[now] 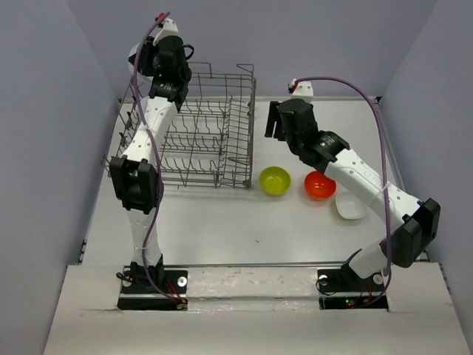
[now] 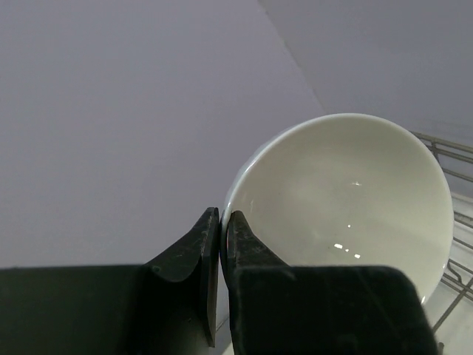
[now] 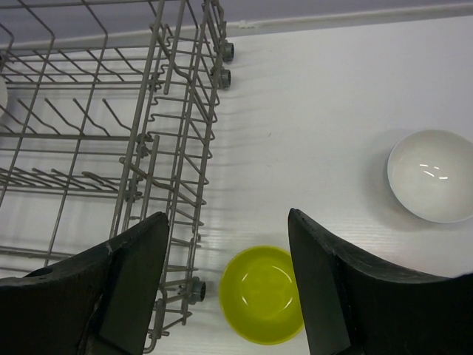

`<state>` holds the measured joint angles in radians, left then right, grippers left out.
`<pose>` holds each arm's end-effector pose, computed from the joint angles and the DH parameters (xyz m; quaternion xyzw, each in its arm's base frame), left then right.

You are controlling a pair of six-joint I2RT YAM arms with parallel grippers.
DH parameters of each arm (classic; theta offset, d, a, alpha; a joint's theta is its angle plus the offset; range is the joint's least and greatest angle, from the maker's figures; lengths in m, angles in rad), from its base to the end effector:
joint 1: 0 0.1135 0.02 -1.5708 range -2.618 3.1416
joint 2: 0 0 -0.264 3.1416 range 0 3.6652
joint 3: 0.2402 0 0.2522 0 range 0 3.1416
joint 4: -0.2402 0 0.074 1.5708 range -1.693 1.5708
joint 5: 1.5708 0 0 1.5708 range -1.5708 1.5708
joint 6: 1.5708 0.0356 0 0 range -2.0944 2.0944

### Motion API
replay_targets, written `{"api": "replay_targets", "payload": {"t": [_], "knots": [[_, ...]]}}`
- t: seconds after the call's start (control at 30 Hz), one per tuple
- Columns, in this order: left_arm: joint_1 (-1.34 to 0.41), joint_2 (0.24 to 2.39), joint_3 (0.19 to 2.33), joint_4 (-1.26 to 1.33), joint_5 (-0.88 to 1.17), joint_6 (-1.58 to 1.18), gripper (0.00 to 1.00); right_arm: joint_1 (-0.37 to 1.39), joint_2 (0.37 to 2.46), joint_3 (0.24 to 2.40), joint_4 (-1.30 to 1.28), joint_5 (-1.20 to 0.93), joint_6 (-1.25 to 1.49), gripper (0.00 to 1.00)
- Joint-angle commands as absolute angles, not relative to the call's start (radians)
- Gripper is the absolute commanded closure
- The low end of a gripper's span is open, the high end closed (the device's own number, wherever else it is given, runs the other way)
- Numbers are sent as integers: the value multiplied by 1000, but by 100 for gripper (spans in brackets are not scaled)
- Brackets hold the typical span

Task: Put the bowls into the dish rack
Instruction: Insert the bowl into the dish rack.

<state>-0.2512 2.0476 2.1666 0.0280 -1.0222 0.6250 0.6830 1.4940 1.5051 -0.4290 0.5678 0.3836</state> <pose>0.4617 -0.0871 0.4503 -0.0936 0.6731 0.4367 0.5895 0.2751 0.1992 0.3972 0.0309 0.8186 0.0638 0.5700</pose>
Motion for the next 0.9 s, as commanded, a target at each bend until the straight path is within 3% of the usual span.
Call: {"api": "replay_targets", "payload": {"t": [0.0, 0.87], "knots": [[-253, 2017, 2060, 354, -1077, 856, 100, 695, 1496, 1508, -345, 572, 374, 28], [-241, 2148, 1945, 491, -1029, 1008, 100, 695, 1427, 1428, -295, 542, 394, 28]]}}
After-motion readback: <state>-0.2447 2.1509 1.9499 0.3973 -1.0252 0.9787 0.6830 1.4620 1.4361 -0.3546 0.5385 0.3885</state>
